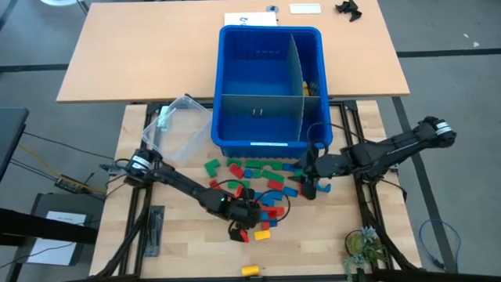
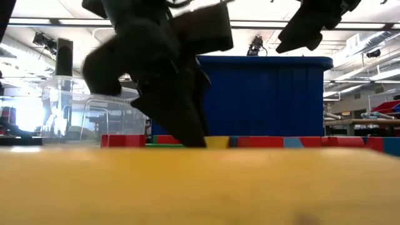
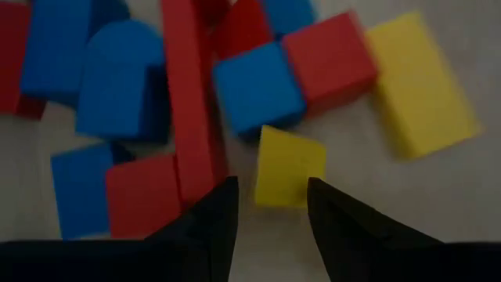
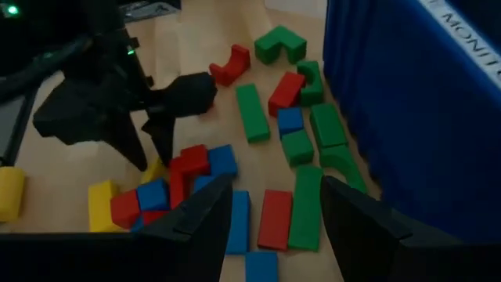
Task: Sort blocks
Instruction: Put the yellow block into the blue bin
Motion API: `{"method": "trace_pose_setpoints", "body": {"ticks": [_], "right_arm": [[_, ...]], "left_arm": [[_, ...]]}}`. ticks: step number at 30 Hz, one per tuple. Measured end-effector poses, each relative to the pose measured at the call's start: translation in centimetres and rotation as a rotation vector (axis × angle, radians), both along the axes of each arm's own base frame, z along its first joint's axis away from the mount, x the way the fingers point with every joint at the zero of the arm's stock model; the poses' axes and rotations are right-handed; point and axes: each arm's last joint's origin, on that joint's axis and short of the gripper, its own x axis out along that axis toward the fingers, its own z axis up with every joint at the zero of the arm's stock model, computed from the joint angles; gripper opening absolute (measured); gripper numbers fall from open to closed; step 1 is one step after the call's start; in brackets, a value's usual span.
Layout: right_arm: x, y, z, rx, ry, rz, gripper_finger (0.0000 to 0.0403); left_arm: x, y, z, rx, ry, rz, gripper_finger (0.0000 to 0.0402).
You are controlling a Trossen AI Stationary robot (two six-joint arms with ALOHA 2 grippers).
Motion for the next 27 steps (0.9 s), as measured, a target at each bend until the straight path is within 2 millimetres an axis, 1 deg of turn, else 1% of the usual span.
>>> {"method": "trace_pose_setpoints", "body": {"ticks": [4,8,14,19,23,27], "right_arm": [[0.1,0.3,-0.2,0.003,0.004,0.014,0.0192],[0.1,0.5,-0.1,0.007,-0.009,0.019,0.0192],[0.1,0.7,0.0,0.009,-0.016,0.024,0.0192],[0.1,0.7,0.0,0.008,-0.011,0.024,0.0192],[0.1,0.7,0.0,0.008,-0.010,0.024,0.0192],[0.1,0.7,0.0,0.008,-0.010,0.025,0.0192]], "left_arm": [[0.2,-0.2,-0.2,-0.032,0.001,-0.020,0.0162],[0.6,-0.4,-1.2,-0.067,0.003,-0.041,0.0162],[1.4,-0.4,-1.4,-0.079,-0.065,-0.051,0.0161],[1.8,-0.2,-1.0,-0.133,-0.087,0.011,0.0161],[2.2,0.1,-0.7,-0.246,-0.083,0.047,0.0161],[2.5,0.4,-1.2,-0.273,-0.069,0.077,0.0161]]}}
